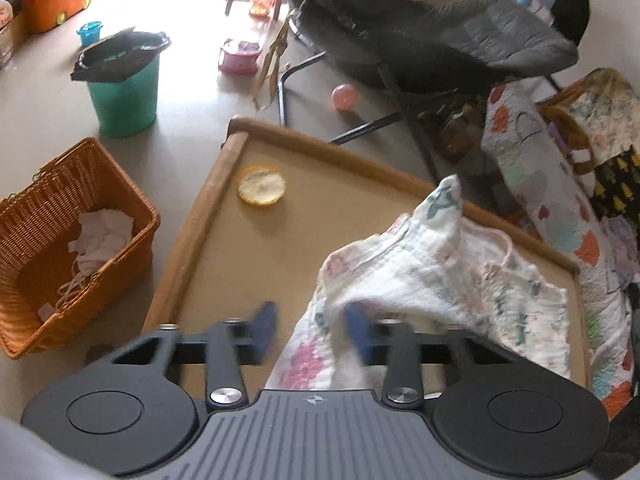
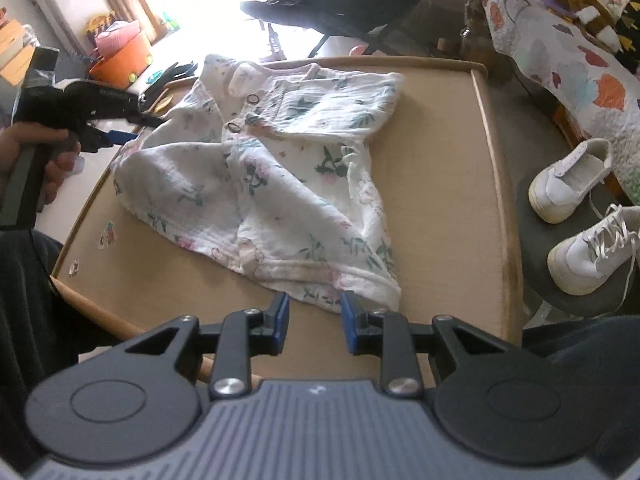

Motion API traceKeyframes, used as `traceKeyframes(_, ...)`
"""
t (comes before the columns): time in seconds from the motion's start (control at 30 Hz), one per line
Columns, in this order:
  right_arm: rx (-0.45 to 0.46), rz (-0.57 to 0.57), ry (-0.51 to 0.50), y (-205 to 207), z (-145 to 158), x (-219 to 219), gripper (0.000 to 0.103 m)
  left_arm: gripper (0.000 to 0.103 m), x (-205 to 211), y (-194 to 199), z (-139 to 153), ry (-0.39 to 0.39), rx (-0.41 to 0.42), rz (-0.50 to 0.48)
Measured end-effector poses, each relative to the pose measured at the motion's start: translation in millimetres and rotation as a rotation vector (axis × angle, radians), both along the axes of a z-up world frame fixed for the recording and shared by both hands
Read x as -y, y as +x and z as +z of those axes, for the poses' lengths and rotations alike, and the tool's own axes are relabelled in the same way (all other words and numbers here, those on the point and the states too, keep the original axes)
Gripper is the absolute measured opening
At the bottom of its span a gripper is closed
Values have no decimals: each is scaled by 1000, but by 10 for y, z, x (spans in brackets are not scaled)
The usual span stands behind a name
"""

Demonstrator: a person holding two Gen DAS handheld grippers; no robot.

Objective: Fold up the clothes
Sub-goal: 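Lay the cloth down with the right gripper while the left gripper pinches its edge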

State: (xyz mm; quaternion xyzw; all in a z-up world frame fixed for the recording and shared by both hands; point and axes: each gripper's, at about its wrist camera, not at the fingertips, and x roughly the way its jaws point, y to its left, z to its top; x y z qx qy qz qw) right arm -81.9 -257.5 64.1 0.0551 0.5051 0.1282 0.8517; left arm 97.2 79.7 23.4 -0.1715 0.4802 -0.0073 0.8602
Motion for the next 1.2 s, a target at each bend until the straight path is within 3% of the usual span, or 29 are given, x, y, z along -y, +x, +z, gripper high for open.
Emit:
traceKeyframes(0.03, -4, -6, 2, -1, -8, 10, 28, 15, 3, -1, -3, 8, 3, 5)
traceKeyframes(0.17, -11, -25, 5, 0, -25, 35, 28, 4, 29, -14, 4, 30, 10, -10)
traceKeyframes(0.33, -14, -31, 8, 4, -22, 40, 28, 2, 27, -161, 189, 2, 78, -31)
traceKeyframes(0.53, -1, -4, 27, -13, 17, 22, 28, 2, 88, -571, 627, -37, 244, -153)
traceKeyframes(0.7, 1, 71, 22, -28, 30, -75, 28, 2, 160, -908, 860, -107, 310, -237)
traceKeyframes(0.83, 39, 206, 0, -49, 100, -233, 28, 2, 248, -1128, 903, -112, 318, -307)
traceKeyframes(1.0, 104, 523, -65, 97, 193, -649, 27, 2, 292, -1265, 804, -120, 289, -346)
traceKeyframes(1.2, 83, 755, -175, 518, 88, -1032, 26, 2, 344, -1351, 688, -110, 260, -392)
